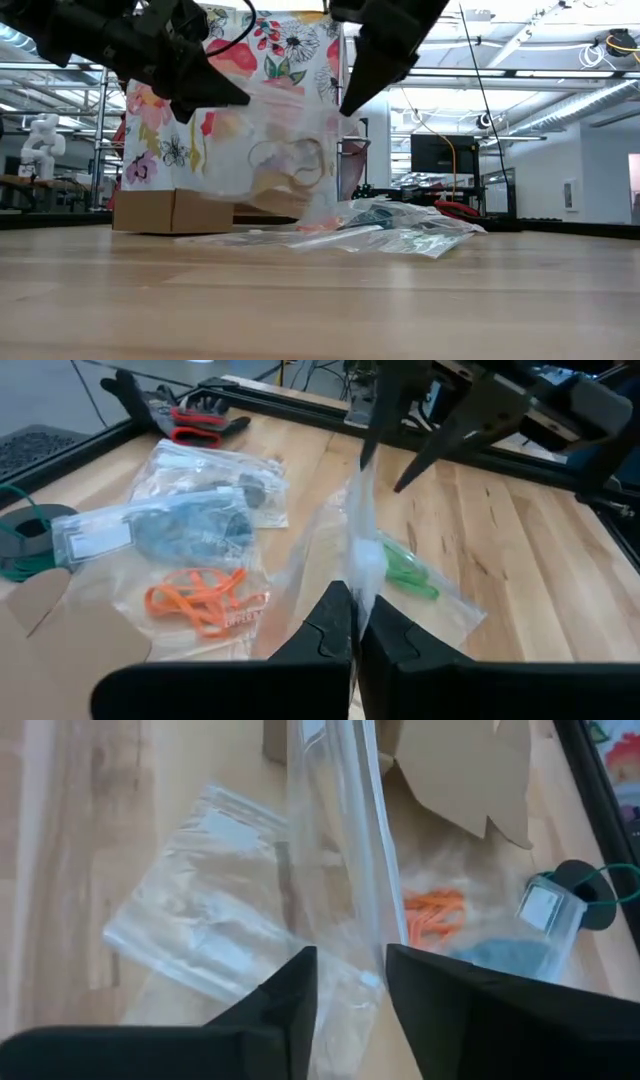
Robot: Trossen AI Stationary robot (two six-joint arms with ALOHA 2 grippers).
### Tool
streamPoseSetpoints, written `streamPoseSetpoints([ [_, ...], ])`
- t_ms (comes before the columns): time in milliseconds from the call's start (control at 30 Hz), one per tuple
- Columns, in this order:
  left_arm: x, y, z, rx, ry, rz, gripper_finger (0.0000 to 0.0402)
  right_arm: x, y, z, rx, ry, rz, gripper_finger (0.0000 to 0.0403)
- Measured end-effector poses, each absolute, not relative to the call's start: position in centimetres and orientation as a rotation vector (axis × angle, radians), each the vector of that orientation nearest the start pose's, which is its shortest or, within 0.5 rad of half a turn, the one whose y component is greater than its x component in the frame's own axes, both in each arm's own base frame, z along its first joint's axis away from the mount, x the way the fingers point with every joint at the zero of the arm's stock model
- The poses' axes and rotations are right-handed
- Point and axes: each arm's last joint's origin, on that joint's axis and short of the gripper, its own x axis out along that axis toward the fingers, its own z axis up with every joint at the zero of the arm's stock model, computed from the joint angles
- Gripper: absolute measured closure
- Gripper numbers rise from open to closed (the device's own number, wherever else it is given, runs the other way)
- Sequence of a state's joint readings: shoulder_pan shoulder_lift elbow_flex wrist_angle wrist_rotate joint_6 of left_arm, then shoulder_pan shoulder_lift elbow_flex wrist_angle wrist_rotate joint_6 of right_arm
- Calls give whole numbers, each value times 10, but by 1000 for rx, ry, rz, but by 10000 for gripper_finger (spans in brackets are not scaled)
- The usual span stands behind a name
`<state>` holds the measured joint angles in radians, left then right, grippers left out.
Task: Sort rubber bands
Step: Close the transparent zip bag
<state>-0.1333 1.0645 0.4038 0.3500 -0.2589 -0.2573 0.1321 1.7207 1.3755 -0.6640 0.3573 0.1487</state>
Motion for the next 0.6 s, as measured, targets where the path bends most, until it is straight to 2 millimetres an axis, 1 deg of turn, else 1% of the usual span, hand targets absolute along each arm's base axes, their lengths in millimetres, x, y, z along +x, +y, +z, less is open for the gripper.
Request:
streamPoseSetpoints([
  [133, 213, -22, 202, -197, 292, 143, 401, 347, 45, 261, -98, 947, -267, 276],
  [167, 212, -22, 201, -196, 306, 144, 401, 341, 47, 261, -94, 962, -273, 274],
  [233, 211, -22, 197, -209, 334, 150, 401, 327, 48, 254, -92, 1024, -296, 271],
  [300, 210, -21, 196, -221, 352, 155, 401, 318, 50, 249, -52, 995, -327, 271],
  [333, 210, -21, 196, -233, 353, 158, 401, 307, 49, 244, -44, 1003, -361, 271],
  [400, 210, -21, 195, -243, 364, 160, 401, 289, 50, 231, -1, 993, -414, 271],
  [500, 210, -22, 195, -265, 365, 139, 401, 261, 52, 200, 95, 929, -483, 270],
  [533, 210, -22, 195, -267, 364, 133, 401, 256, 53, 192, 134, 854, -490, 270],
  [600, 210, -23, 195, -270, 367, 121, 401, 253, 56, 177, 225, 651, -477, 270],
])
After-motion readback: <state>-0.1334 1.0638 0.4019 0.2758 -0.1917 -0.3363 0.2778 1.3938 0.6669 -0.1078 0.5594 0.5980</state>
